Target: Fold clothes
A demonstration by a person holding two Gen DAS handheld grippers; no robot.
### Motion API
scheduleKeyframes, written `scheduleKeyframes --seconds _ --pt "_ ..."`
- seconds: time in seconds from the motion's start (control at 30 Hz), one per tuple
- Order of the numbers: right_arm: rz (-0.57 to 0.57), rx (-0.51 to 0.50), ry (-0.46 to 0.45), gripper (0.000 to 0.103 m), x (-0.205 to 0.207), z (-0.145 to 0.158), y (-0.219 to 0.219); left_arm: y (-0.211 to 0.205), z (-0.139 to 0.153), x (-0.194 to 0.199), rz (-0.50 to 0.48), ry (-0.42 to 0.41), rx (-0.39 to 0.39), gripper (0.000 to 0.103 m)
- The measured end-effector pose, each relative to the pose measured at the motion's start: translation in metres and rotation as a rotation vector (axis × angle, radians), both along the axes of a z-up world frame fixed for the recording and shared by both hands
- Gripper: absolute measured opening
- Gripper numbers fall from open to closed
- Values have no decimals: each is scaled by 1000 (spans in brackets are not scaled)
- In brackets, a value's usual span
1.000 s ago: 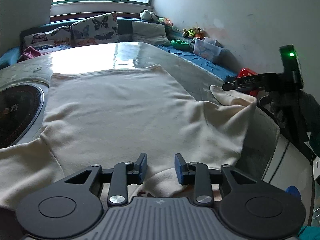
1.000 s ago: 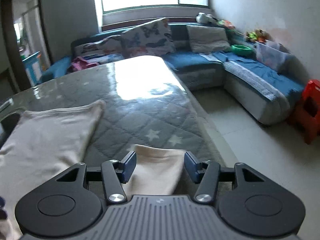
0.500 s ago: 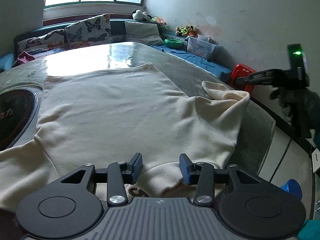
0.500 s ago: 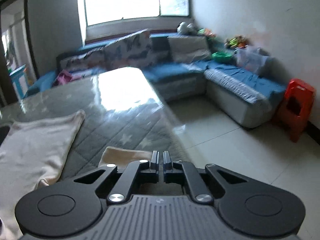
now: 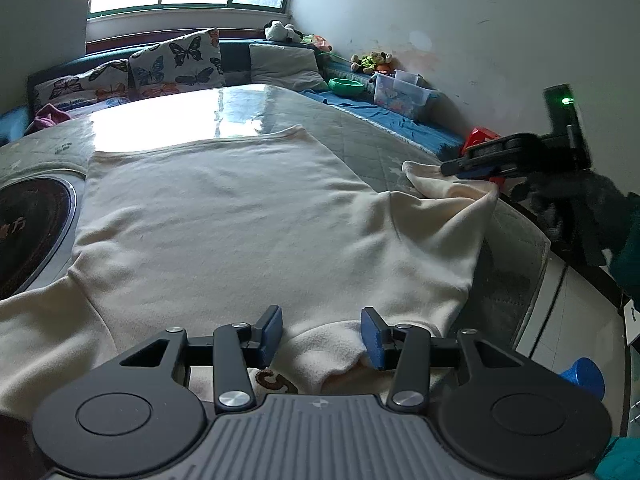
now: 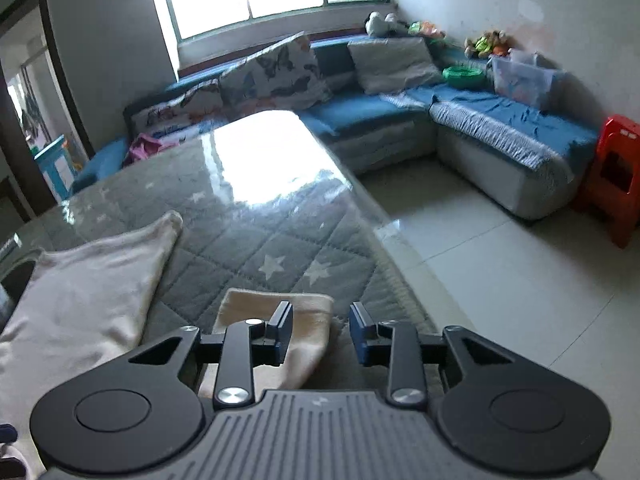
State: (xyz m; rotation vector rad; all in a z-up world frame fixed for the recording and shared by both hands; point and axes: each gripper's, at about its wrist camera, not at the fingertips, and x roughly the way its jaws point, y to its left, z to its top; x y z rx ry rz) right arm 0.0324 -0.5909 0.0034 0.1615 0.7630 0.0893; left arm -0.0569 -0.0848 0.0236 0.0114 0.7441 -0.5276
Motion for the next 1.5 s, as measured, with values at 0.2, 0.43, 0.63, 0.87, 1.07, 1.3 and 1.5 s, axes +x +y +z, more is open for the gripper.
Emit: scheduleKeyframes --seconds 0.2,0.43,0.63,0.87,1.07,1.3,1.5 --pt "1 -77 -66 4 -18 4 6 0 0 0 -6 -2 1 47" --pt "-160 -236 -157 6 -82 36 -14 2 -1 0 -20 -9 2 49" --pt "-233 -237 -55 21 -101 15 -31 3 -1 -1 -33 -9 5 50" --pt "-7 -138 -81 32 -78 17 7 4 0 -2 -30 1 -3 50" --pt "40 -167 -32 40 -47 -5 23 9 1 -2 -31 14 -9 50" --pt "74 -187 -37 43 -28 11 33 29 16 22 35 -1 -19 50" --pt "241 -110 -16 42 0 24 73 56 24 72 195 -8 19 49"
